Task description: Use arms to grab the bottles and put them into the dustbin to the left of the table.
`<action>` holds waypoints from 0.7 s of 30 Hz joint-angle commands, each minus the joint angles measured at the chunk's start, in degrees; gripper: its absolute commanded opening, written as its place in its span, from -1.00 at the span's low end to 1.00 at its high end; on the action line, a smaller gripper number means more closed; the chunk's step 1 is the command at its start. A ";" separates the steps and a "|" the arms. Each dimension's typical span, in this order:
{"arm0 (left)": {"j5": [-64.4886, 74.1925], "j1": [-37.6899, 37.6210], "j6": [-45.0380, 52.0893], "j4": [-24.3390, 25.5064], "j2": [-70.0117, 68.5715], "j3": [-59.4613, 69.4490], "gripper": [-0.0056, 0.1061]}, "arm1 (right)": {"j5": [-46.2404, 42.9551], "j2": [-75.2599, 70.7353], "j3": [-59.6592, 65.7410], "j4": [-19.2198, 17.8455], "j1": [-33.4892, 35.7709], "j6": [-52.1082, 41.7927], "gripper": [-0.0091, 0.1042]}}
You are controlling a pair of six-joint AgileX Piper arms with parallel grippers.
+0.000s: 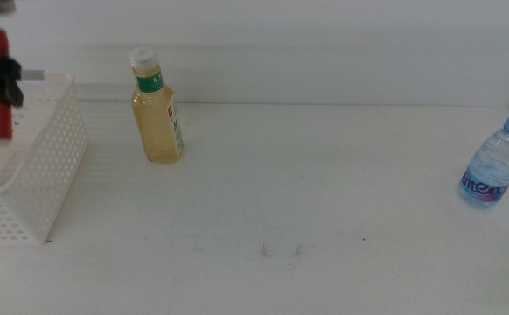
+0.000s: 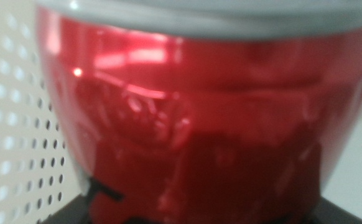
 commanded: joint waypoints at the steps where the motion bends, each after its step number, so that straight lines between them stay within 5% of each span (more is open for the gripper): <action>1: -2.40 0.18 0.15 0.51 3.07 -0.61 -0.92 | -0.70 -0.29 0.17 -0.42 -0.18 -0.23 0.76; 7: -5.02 0.18 -0.34 2.45 11.13 -0.49 -0.88 | -0.70 -0.29 0.17 -0.42 -0.18 -0.23 0.76; 11: -6.08 0.18 -0.61 2.61 14.20 -0.41 -0.68 | -0.70 -0.29 0.17 -0.42 -0.18 -0.23 0.76; 21: -4.02 0.18 -3.15 7.37 12.70 -0.63 0.70 | -0.70 -0.29 0.17 -0.42 -0.18 -0.23 0.76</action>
